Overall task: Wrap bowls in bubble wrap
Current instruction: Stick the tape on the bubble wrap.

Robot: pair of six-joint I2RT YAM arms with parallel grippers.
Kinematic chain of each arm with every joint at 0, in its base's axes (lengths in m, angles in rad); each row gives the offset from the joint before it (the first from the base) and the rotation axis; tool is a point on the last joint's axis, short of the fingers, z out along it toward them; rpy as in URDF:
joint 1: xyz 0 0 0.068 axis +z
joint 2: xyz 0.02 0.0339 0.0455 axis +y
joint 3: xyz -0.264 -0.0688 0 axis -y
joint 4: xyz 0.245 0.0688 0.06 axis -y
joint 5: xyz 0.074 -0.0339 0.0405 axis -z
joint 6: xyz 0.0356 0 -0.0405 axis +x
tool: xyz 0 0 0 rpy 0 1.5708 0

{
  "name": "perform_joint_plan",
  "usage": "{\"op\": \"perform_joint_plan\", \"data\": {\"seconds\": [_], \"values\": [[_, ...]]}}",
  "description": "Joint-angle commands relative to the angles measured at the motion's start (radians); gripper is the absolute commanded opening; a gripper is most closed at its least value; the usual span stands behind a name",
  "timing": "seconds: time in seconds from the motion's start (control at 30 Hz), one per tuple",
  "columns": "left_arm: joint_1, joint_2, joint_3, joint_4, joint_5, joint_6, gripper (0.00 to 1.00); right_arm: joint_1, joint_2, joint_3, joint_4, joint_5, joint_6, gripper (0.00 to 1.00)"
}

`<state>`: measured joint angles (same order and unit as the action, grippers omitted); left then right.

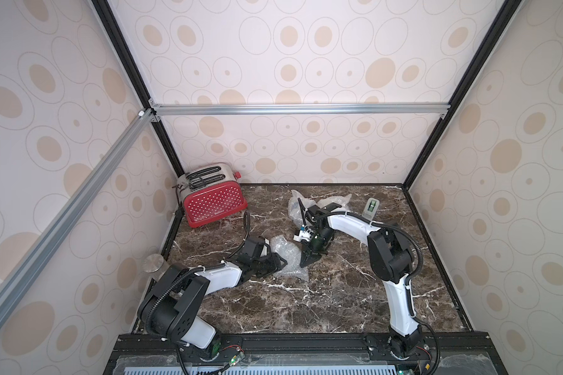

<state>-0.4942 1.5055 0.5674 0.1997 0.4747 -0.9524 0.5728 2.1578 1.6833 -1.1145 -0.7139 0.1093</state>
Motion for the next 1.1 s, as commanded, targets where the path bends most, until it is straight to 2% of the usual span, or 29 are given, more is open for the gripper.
{"op": "perform_joint_plan", "data": {"seconds": [0.0,0.23,0.57,0.77,0.9,1.07], "values": [[0.005,-0.028,0.034,-0.012,0.008,0.012,0.55,0.009,0.01,0.013,-0.016,0.013,0.007,0.1],[0.004,-0.131,0.049,-0.114,-0.027,0.031,0.69,0.008,0.014,0.027,-0.027,0.023,0.003,0.1],[0.005,-0.226,0.065,-0.199,-0.062,0.067,0.72,0.008,0.024,0.041,-0.025,0.017,0.006,0.1],[0.002,-0.194,0.07,-0.237,-0.048,0.096,0.82,0.009,0.031,0.05,-0.025,0.013,0.007,0.1],[0.002,-0.249,0.058,-0.322,-0.132,0.096,0.84,0.007,0.036,0.053,-0.031,0.015,0.004,0.1],[0.002,-0.415,0.071,-0.493,-0.324,0.114,0.85,0.007,0.031,0.053,-0.031,0.013,0.005,0.1]]}}
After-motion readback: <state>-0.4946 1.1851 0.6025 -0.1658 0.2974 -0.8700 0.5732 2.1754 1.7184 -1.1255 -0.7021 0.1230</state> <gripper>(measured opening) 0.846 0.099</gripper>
